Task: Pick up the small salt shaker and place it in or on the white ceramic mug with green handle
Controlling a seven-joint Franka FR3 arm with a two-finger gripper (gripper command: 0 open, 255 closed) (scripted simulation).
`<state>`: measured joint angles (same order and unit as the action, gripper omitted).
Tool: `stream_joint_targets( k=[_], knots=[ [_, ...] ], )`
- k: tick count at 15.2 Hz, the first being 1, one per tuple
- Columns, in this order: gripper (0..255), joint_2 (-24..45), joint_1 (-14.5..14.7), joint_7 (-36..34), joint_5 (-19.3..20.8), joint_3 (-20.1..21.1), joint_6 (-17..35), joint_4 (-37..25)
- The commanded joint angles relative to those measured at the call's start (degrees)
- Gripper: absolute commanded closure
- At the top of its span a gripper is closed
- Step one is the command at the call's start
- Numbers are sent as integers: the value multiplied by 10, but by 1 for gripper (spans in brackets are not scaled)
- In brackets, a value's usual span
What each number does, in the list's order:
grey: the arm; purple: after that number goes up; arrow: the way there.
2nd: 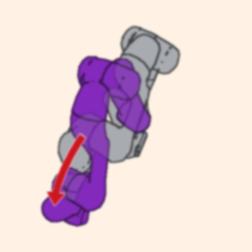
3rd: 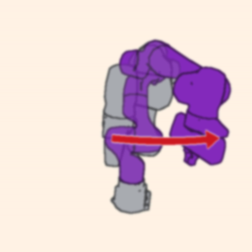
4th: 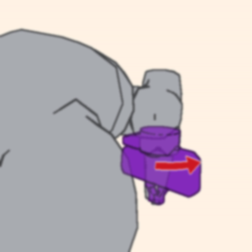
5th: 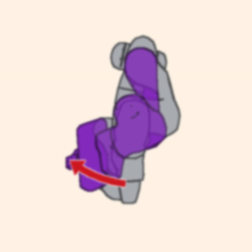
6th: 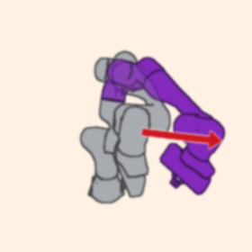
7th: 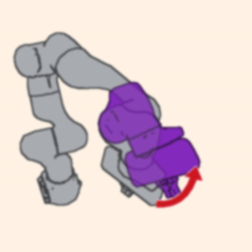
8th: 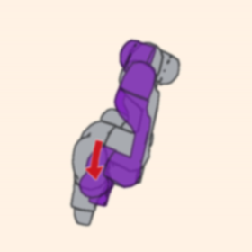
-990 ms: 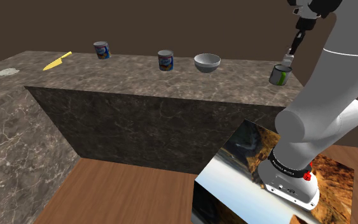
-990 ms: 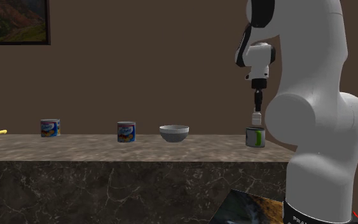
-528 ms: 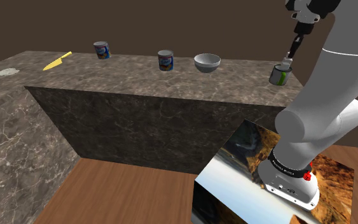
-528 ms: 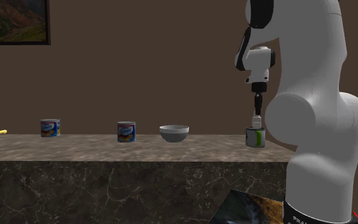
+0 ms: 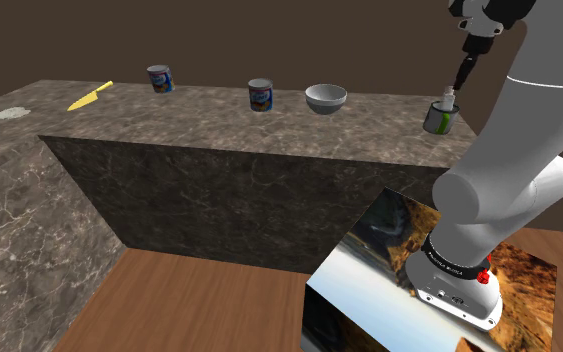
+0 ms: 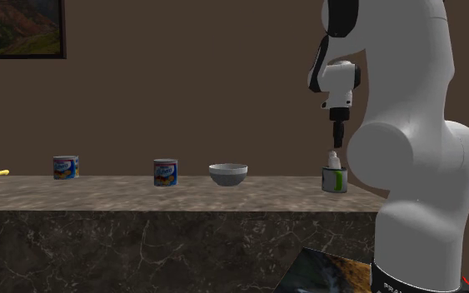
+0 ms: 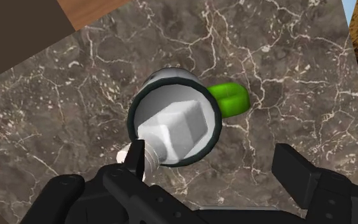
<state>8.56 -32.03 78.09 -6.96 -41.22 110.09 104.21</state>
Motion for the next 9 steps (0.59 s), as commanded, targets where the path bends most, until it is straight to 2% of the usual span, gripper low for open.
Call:
stream_joint_targets(
  k=[1,5,9],
  knots=[
    [0,0,0,0,0,0,0,0],
    [0,-10,-1,-6,9,-3,-70,-63],
    [0,-10,-1,-6,9,-3,-70,-63]
  ],
)
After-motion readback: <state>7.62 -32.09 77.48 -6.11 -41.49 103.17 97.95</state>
